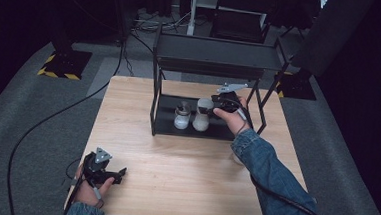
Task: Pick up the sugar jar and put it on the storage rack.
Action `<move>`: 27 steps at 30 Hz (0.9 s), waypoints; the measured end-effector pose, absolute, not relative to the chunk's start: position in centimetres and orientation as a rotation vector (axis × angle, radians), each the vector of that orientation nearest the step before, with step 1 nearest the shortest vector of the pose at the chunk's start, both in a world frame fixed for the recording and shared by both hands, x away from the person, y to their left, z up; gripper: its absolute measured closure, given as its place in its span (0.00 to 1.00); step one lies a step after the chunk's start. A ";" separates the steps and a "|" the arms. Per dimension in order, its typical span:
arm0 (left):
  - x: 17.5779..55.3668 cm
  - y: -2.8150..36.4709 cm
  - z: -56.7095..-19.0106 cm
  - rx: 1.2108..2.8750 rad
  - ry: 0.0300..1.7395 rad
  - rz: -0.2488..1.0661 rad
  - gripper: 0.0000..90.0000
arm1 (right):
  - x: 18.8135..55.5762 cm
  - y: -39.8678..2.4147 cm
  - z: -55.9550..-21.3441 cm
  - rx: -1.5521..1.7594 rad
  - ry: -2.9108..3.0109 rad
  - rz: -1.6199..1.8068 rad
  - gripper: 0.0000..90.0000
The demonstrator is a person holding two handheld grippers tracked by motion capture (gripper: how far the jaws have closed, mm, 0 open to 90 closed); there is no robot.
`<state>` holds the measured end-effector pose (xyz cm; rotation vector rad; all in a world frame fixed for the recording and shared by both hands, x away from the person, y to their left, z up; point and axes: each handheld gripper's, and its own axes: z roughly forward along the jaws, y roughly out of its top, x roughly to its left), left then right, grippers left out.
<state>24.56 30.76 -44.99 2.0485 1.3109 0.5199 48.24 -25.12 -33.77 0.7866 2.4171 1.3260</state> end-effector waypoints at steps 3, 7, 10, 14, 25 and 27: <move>24.6 30.8 -45.0 2.050 1.308 0.519 0.03 | 47.6 -25.5 -33.0 0.778 2.400 1.333 0.18; 24.6 30.8 -45.0 2.048 1.309 0.518 0.03 | 46.9 -26.2 -32.2 0.777 2.381 1.343 0.18; 24.6 30.8 -45.0 2.052 1.307 0.518 0.03 | 46.3 -26.8 -31.8 0.785 2.371 1.348 0.17; 24.6 30.8 -45.0 2.051 1.308 0.517 0.03 | 45.6 -27.4 -31.1 0.779 2.370 1.353 0.17; 24.6 30.8 -45.0 2.049 1.308 0.517 0.03 | 43.7 -29.3 -29.7 0.757 2.353 1.364 0.17; 24.6 30.8 -45.0 2.049 1.308 0.517 0.03 | 43.2 -29.7 -29.5 0.760 2.338 1.365 0.18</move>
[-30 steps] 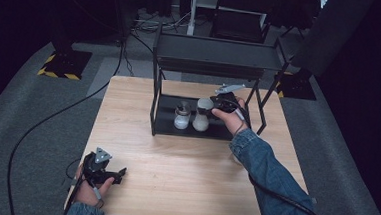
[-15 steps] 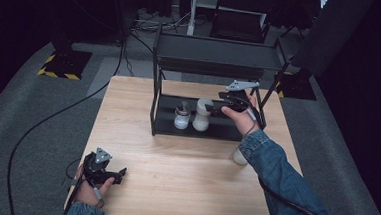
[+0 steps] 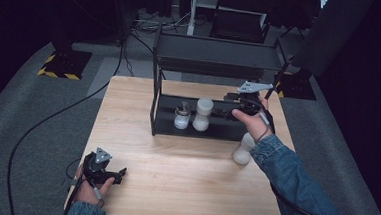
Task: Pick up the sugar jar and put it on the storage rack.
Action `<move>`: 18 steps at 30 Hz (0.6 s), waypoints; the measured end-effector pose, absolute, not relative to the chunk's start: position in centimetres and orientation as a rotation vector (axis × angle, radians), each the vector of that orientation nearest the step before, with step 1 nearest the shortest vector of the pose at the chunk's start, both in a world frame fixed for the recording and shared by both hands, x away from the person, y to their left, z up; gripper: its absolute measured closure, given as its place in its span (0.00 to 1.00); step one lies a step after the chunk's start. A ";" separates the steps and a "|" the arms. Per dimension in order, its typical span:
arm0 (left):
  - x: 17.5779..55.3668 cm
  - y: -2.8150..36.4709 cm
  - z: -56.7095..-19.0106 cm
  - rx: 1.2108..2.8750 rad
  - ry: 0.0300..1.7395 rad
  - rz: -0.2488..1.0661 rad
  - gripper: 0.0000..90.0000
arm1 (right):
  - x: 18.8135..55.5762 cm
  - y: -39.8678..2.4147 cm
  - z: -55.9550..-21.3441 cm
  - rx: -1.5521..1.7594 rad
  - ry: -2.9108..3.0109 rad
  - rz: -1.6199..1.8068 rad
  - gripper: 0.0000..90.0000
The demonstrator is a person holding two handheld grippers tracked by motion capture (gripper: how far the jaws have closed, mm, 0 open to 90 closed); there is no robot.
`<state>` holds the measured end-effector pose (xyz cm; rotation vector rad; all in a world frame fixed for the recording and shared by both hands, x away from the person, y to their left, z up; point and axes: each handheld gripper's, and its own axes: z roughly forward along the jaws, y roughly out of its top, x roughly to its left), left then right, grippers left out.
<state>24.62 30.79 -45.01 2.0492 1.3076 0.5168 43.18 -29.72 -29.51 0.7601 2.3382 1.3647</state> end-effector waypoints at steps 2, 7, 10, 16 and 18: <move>24.6 30.8 -45.0 2.049 1.308 0.517 0.03 | 42.9 -30.2 -29.4 0.761 2.334 1.369 0.18; 24.6 30.8 -45.0 2.050 1.307 0.517 0.03 | 42.3 -31.3 -29.1 0.767 2.328 1.374 0.18; 24.6 30.8 -45.0 2.051 1.307 0.517 0.03 | 41.9 -31.7 -29.0 0.766 2.328 1.368 0.18; 24.6 30.8 -45.0 2.050 1.307 0.517 0.03 | 41.2 -32.6 -29.0 0.773 2.319 1.365 0.18; 24.6 30.8 -45.0 2.051 1.307 0.517 0.03 | 40.9 -32.9 -29.0 0.774 2.317 1.366 0.17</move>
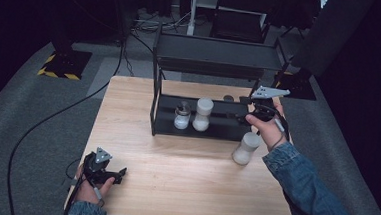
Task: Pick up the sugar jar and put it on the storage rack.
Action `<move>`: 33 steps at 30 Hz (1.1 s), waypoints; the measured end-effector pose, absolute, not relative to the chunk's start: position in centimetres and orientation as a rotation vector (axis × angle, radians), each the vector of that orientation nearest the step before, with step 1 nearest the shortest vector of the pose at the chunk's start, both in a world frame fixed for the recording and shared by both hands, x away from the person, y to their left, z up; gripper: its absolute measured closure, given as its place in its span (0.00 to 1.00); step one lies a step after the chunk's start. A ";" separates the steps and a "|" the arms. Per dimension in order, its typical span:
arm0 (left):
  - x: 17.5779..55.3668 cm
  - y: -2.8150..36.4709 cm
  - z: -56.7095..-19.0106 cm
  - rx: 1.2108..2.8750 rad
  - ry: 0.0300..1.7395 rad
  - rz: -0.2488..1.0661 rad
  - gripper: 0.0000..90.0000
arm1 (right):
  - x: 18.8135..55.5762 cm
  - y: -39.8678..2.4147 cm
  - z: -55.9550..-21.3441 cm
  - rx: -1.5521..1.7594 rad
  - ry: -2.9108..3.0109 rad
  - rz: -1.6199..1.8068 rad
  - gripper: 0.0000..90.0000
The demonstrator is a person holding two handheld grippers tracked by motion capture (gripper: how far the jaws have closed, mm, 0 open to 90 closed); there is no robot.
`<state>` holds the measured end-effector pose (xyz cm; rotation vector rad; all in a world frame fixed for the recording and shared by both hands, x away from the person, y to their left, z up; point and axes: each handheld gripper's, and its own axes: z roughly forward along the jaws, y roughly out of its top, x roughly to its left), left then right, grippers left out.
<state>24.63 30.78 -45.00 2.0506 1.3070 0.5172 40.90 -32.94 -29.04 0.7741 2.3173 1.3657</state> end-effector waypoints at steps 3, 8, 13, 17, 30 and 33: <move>24.6 30.8 -45.0 2.050 1.307 0.517 0.03 | 40.5 -33.4 -29.0 0.778 2.315 1.366 0.17; 24.6 30.8 -45.0 2.050 1.307 0.517 0.03 | 39.6 -34.0 -28.7 0.770 2.303 1.363 0.17; 24.6 30.8 -45.0 2.049 1.308 0.517 0.03 | 38.7 -34.5 -28.5 0.762 2.297 1.356 0.17; 24.6 30.8 -45.0 2.050 1.307 0.517 0.03 | 38.1 -35.0 -28.5 0.757 2.291 1.357 0.17; 24.6 30.8 -45.0 2.050 1.308 0.517 0.03 | 35.7 -36.4 -28.6 0.738 2.269 1.376 0.17; 24.6 30.8 -45.0 2.050 1.308 0.517 0.03 | 35.1 -36.6 -28.6 0.723 2.263 1.381 0.17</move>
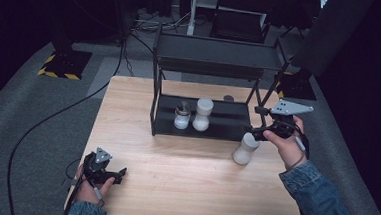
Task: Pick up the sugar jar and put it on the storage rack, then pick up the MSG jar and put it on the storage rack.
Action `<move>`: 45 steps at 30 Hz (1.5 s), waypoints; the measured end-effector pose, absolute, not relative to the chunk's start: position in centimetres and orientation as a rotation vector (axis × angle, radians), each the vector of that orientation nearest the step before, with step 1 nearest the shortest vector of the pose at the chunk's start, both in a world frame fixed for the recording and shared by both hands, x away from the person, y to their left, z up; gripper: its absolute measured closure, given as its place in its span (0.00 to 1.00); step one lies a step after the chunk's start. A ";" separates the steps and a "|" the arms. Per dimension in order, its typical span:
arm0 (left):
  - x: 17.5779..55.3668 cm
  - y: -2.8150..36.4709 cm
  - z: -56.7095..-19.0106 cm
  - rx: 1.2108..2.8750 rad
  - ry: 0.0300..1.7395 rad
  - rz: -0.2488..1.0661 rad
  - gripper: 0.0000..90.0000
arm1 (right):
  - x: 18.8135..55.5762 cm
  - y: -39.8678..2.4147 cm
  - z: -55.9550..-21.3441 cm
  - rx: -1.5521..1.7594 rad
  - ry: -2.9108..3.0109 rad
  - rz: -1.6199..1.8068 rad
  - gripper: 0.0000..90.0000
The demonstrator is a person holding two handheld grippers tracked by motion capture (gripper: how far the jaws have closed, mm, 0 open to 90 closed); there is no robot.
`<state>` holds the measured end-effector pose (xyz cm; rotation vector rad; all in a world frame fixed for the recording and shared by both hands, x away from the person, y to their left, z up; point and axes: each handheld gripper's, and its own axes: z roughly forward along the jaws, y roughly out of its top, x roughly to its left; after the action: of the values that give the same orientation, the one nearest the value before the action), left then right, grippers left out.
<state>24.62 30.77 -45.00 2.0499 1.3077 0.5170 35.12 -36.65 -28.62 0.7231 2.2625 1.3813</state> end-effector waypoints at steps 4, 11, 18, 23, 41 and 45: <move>24.6 30.8 -45.0 2.050 1.308 0.517 0.03 | 34.4 -37.0 -28.7 0.719 2.255 1.388 0.17; 24.6 30.8 -45.0 2.050 1.308 0.517 0.03 | 33.3 -37.6 -29.1 0.716 2.244 1.406 0.17; 24.6 30.8 -45.0 2.051 1.307 0.517 0.03 | 32.6 -38.3 -29.4 0.721 2.233 1.410 0.16; 24.6 30.8 -45.0 2.051 1.308 0.517 0.03 | 32.4 -38.7 -29.9 0.731 2.230 1.405 0.15; 24.6 30.8 -45.0 2.049 1.308 0.517 0.03 | 32.4 -40.1 -32.9 0.795 2.218 1.397 0.14; 24.6 30.8 -45.0 2.050 1.308 0.517 0.03 | 32.4 -40.2 -33.4 0.804 2.216 1.394 0.14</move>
<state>24.61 30.77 -45.00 2.0495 1.3078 0.5168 32.40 -40.24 -33.42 0.8041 2.2161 1.3939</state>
